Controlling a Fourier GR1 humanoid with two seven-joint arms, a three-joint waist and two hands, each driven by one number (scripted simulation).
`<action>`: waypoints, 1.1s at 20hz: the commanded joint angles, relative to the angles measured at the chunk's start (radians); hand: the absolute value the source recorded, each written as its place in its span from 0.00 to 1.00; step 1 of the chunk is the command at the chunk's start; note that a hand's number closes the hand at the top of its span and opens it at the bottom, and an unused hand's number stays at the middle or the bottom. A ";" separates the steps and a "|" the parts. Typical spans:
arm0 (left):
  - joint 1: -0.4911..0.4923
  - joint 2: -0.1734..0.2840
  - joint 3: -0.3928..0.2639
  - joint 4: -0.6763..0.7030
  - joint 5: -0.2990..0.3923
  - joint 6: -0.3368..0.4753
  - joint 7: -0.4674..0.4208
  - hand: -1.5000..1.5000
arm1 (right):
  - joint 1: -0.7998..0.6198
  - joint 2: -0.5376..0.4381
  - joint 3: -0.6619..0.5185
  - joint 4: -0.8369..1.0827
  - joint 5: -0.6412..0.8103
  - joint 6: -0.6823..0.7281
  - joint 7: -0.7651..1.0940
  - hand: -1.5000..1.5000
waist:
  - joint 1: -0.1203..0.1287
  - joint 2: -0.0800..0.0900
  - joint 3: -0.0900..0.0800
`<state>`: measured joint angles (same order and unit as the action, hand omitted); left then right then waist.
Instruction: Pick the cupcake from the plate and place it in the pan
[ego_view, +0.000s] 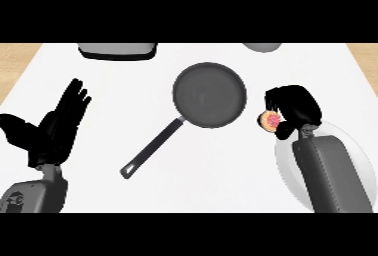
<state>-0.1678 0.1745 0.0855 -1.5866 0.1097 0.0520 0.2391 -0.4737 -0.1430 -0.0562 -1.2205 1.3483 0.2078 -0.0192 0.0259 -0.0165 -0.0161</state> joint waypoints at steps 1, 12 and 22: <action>-0.007 -0.003 -0.012 0.003 -0.001 -0.008 0.000 0.50 | -0.123 0.083 -0.039 -0.041 0.095 -0.056 0.290 1.00 | 0.034 -0.003 -0.004; -0.070 -0.023 -0.069 0.016 -0.001 -0.042 0.014 0.50 | -0.468 0.142 -0.009 0.031 0.327 -0.036 1.045 1.00 | 0.146 0.039 0.005; -0.118 -0.034 -0.067 0.040 -0.001 -0.034 0.020 0.50 | -0.669 0.143 0.052 0.240 0.334 -0.091 1.461 1.00 | 0.130 0.041 0.013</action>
<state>-0.2679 0.1394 0.0087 -1.5568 0.1035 0.0158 0.2517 -1.0792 -0.0079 -0.0342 -1.0513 1.6884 0.1348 1.1627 0.1679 0.0263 -0.0057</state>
